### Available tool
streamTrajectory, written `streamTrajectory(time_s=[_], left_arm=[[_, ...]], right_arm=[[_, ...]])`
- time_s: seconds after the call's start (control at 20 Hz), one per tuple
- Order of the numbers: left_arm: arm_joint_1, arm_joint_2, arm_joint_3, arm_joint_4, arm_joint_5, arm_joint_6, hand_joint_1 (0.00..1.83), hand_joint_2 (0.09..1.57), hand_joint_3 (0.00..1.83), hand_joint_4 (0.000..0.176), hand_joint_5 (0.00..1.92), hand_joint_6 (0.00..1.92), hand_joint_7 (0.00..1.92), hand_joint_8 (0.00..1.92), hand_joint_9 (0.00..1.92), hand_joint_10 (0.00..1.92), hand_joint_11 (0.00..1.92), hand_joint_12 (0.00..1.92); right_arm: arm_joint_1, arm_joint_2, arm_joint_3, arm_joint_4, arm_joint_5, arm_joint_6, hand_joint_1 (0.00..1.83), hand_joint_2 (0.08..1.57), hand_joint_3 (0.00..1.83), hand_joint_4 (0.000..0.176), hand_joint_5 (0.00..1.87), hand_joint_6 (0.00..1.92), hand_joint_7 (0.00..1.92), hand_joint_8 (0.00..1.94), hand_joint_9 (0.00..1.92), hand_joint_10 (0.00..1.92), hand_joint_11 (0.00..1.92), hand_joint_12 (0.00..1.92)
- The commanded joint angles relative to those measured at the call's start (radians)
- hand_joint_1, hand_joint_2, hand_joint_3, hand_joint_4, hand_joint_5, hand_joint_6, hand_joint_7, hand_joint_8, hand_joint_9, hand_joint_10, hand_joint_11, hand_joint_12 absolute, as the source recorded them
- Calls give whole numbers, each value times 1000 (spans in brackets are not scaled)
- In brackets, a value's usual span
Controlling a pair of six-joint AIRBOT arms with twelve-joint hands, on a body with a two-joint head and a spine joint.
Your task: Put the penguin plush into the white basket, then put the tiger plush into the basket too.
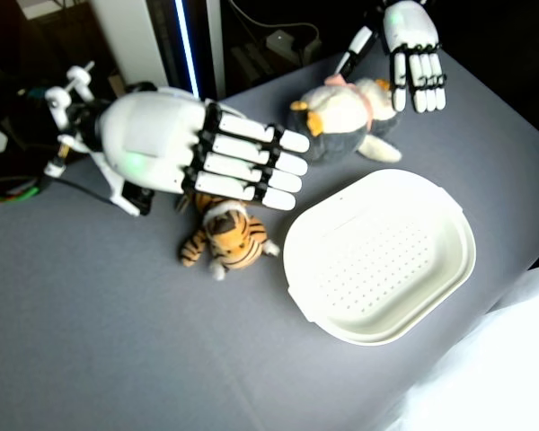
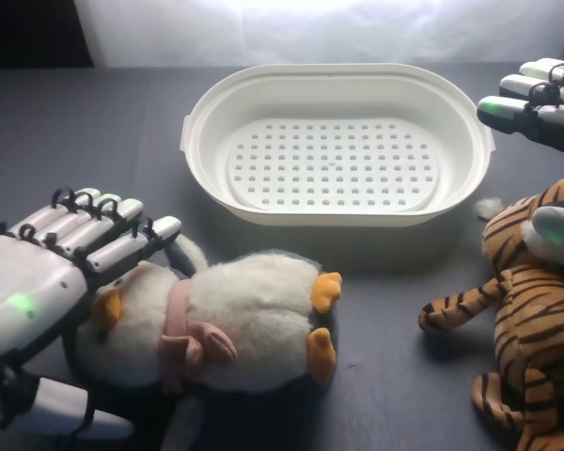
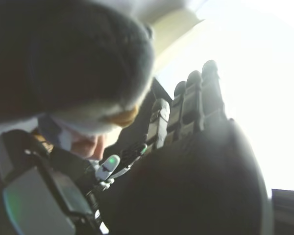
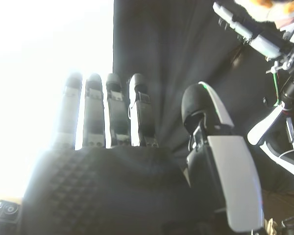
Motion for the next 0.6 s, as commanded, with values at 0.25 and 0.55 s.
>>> streamTrajectory(time_s=[0.25,0.55], left_arm=[[-64,-59,22,-40,6,99,940,837,4,0,696,21,736,28,662,52,312,186],[-63,-63,26,-64,-67,73,1193,1029,1,0,1177,640,1130,740,928,1299,698,1695]], right_arm=[[2,-2,3,20,128,10,384,1365,0,72,249,6,171,0,135,8,132,62],[-3,-2,3,26,131,13,370,1375,4,65,275,8,176,5,152,5,163,56]])
